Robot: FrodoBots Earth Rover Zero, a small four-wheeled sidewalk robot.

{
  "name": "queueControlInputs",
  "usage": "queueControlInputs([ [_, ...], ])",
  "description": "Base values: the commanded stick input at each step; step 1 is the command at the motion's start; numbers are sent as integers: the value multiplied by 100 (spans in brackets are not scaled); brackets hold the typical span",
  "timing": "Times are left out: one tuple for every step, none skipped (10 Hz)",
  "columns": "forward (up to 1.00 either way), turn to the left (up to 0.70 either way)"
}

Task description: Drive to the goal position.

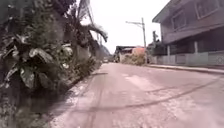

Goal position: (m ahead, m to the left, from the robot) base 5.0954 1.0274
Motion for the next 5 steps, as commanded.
queueControlInputs([
  [100,0],
  [100,0],
  [100,0],
  [100,0],
  [100,0],
])
